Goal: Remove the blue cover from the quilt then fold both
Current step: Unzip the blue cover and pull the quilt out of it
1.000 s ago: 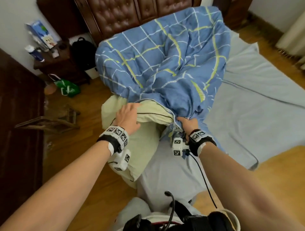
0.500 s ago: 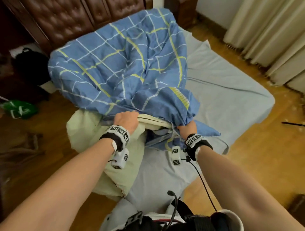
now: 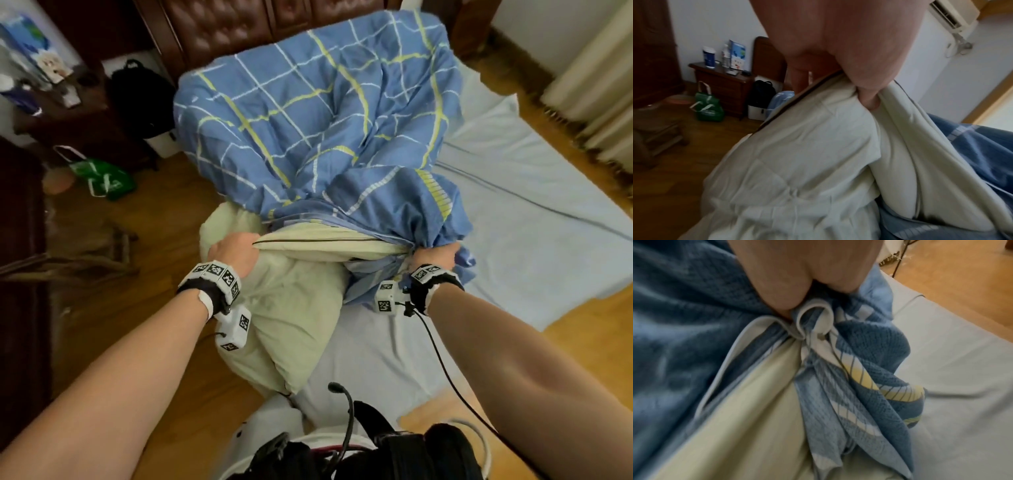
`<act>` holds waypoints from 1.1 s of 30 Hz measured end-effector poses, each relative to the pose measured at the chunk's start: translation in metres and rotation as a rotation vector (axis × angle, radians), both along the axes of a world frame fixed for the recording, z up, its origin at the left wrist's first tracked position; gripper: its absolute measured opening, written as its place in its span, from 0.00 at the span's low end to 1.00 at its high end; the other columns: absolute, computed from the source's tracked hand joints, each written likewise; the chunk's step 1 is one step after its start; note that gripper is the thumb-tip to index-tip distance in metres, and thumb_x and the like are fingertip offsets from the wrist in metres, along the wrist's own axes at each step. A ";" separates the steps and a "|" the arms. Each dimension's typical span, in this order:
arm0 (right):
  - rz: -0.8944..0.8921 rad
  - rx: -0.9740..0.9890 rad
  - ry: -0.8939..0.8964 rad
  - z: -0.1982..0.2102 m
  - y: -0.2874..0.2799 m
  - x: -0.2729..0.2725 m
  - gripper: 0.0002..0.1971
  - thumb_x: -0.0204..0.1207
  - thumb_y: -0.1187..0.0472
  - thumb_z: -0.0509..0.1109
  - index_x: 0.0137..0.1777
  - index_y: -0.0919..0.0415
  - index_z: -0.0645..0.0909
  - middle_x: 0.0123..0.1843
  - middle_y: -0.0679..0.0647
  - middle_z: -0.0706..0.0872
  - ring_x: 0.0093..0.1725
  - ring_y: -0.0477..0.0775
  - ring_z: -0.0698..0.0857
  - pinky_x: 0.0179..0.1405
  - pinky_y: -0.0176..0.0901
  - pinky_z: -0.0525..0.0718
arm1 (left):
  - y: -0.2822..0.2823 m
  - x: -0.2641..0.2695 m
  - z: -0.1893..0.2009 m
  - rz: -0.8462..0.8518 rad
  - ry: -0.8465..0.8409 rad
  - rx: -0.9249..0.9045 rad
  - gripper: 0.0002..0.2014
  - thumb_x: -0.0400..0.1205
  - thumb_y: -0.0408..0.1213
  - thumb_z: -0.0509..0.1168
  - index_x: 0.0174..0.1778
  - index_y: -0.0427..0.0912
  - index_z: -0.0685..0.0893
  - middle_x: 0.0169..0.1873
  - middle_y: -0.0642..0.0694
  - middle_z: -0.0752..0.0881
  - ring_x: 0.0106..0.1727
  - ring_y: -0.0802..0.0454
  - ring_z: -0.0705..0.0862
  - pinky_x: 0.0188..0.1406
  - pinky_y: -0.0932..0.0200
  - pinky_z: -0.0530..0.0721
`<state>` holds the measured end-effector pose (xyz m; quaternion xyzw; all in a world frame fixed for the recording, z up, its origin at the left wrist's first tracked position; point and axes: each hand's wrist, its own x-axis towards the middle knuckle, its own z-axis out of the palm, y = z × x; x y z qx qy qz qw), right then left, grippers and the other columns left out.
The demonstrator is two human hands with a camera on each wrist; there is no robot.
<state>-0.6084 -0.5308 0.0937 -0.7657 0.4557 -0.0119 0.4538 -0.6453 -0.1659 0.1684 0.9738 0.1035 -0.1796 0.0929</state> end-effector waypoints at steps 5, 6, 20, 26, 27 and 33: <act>0.274 0.005 -0.143 0.002 0.006 0.001 0.16 0.75 0.71 0.65 0.61 0.69 0.82 0.57 0.67 0.88 0.58 0.66 0.85 0.43 0.35 0.71 | -0.027 -0.022 -0.026 0.044 0.121 0.031 0.22 0.80 0.39 0.62 0.72 0.49 0.77 0.64 0.39 0.82 0.65 0.36 0.80 0.63 0.46 0.79; 0.316 -0.017 -0.158 0.000 0.004 -0.001 0.16 0.74 0.70 0.66 0.62 0.67 0.83 0.56 0.65 0.88 0.56 0.64 0.86 0.42 0.31 0.70 | -0.041 -0.024 -0.028 -0.006 0.061 0.066 0.27 0.77 0.43 0.67 0.74 0.51 0.73 0.67 0.41 0.80 0.68 0.38 0.77 0.66 0.45 0.77; 0.608 0.152 -0.187 0.027 -0.059 -0.053 0.12 0.66 0.63 0.78 0.48 0.52 0.84 0.46 0.57 0.89 0.46 0.50 0.88 0.51 0.49 0.88 | -0.238 -0.012 -0.047 -0.562 -0.019 0.253 0.12 0.83 0.31 0.58 0.54 0.42 0.87 0.50 0.41 0.90 0.54 0.43 0.88 0.51 0.53 0.81; 0.657 -0.052 -0.294 0.040 -0.048 -0.061 0.07 0.68 0.68 0.80 0.44 0.63 0.85 0.37 0.50 0.86 0.36 0.31 0.80 0.38 0.19 0.72 | -0.236 -0.006 -0.055 -0.420 -0.079 0.034 0.44 0.69 0.59 0.76 0.75 0.38 0.66 0.67 0.35 0.71 0.65 0.39 0.77 0.60 0.48 0.79; 0.667 -0.088 -0.316 0.040 -0.044 -0.058 0.09 0.67 0.68 0.80 0.45 0.64 0.86 0.40 0.54 0.87 0.39 0.35 0.81 0.43 0.24 0.75 | -0.236 -0.004 -0.057 -0.427 -0.084 0.046 0.39 0.73 0.54 0.74 0.75 0.39 0.67 0.69 0.35 0.70 0.65 0.38 0.77 0.59 0.49 0.80; 0.453 -0.052 -0.262 0.040 -0.033 -0.059 0.17 0.57 0.58 0.78 0.48 0.49 0.85 0.42 0.46 0.88 0.48 0.54 0.87 0.54 0.55 0.84 | -0.224 0.011 -0.063 -0.611 -0.100 0.067 0.14 0.84 0.28 0.55 0.56 0.40 0.86 0.53 0.38 0.89 0.55 0.36 0.88 0.50 0.46 0.85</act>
